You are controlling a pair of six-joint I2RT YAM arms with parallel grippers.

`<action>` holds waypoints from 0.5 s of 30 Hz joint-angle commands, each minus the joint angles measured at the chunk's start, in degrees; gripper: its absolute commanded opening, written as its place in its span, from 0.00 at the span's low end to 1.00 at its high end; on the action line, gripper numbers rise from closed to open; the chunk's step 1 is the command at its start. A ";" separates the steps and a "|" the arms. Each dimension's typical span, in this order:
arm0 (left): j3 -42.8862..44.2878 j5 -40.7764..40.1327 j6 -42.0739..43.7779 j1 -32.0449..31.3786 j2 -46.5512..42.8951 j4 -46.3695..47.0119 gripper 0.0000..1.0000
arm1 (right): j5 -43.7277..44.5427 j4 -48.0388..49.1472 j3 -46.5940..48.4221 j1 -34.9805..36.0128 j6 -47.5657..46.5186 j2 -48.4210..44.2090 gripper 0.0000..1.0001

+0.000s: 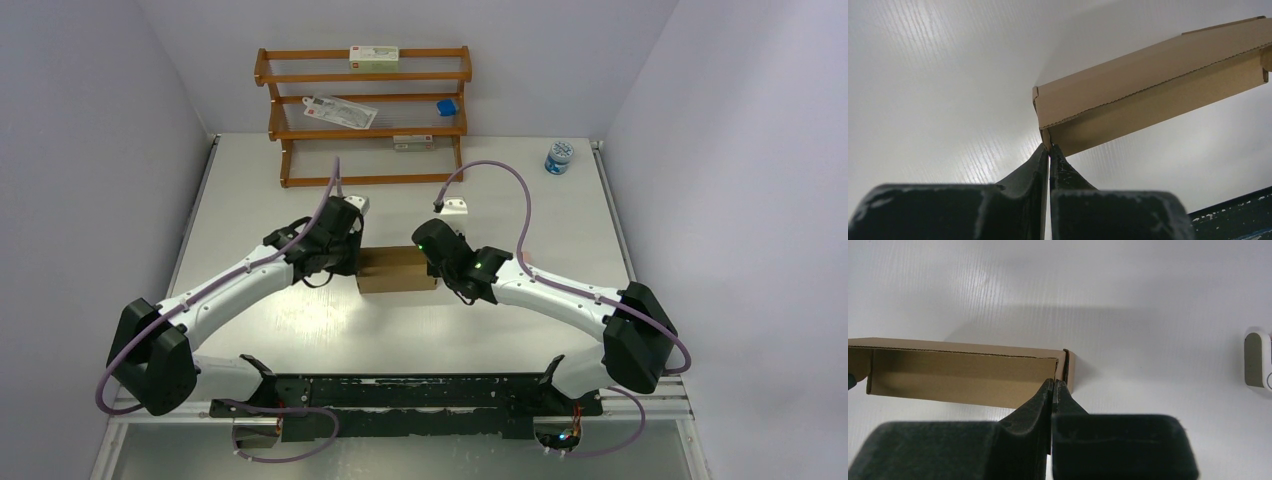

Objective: Fold the paper box

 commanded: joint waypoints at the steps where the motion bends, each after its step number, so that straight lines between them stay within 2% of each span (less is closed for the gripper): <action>1: -0.75 -0.52 -1.25 -1.08 0.47 1.62 0.06 | -1.08 0.93 -0.77 0.14 1.10 0.07 0.01; 9: -2.02 0.34 -3.72 -3.19 0.88 3.49 0.05 | -1.47 1.00 -0.70 0.23 1.28 0.20 0.01; 15: -1.25 -3.38 -3.98 -4.31 1.94 1.47 0.05 | -1.53 1.11 -0.86 0.23 1.22 0.16 0.01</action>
